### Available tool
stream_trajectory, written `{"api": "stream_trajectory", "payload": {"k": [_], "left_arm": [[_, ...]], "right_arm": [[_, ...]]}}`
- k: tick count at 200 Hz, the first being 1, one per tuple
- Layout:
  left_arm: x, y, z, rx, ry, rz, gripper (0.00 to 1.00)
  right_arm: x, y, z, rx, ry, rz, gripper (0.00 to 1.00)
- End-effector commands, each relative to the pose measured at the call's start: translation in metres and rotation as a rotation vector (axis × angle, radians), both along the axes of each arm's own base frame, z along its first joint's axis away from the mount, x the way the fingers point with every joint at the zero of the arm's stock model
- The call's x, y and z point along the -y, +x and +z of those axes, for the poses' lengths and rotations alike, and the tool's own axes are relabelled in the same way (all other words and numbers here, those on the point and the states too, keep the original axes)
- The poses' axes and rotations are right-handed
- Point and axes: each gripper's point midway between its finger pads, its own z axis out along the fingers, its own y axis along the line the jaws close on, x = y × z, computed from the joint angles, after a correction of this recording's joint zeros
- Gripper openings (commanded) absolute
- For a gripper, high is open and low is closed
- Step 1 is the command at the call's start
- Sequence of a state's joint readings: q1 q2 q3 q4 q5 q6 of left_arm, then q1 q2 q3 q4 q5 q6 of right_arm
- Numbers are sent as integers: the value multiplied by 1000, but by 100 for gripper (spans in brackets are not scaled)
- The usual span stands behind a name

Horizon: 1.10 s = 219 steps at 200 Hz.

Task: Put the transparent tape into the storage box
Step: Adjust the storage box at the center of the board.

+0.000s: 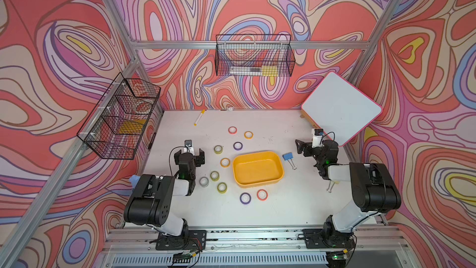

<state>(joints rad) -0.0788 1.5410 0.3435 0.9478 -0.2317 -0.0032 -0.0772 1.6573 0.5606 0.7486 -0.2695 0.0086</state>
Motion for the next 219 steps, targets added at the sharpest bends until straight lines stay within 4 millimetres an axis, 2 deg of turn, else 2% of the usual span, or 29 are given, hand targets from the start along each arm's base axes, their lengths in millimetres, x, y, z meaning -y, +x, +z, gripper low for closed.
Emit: {"api": "stream_trajectory", "payload": {"k": [1, 120, 130, 140, 147, 168, 189, 196, 206, 209, 219], "left_arm": [[0, 2, 2, 6, 4, 0, 99], [0, 3, 1, 3, 4, -2, 99], [0, 4, 1, -3, -7, -13, 99], [2, 4, 2, -8, -10, -30, 91], [5, 1, 4, 0, 1, -40, 90], [6, -10, 26, 70, 47, -2, 93], [25, -10, 58, 38, 129, -17, 94], [33, -8, 71, 36, 105, -31, 94], [43, -9, 78, 5, 37, -53, 94], [47, -5, 94, 29, 11, -58, 94], [55, -5, 104, 13, -60, -65, 93]], "right_arm": [[1, 1, -1, 6, -10, -5, 98], [3, 1, 0, 4, -9, -14, 98], [5, 3, 5, -4, -11, -29, 98], [8, 4, 15, -17, -13, -48, 96], [12, 4, 25, -19, -15, -71, 95], [19, 1, 65, 18, -3, -123, 93], [18, -5, 94, 8, 35, -141, 90], [16, -7, 97, -12, 47, -141, 89], [11, -10, 103, -40, 65, -139, 87], [10, -11, 104, -50, 69, -137, 87], [3, -15, 105, -88, 74, -127, 85]]}}
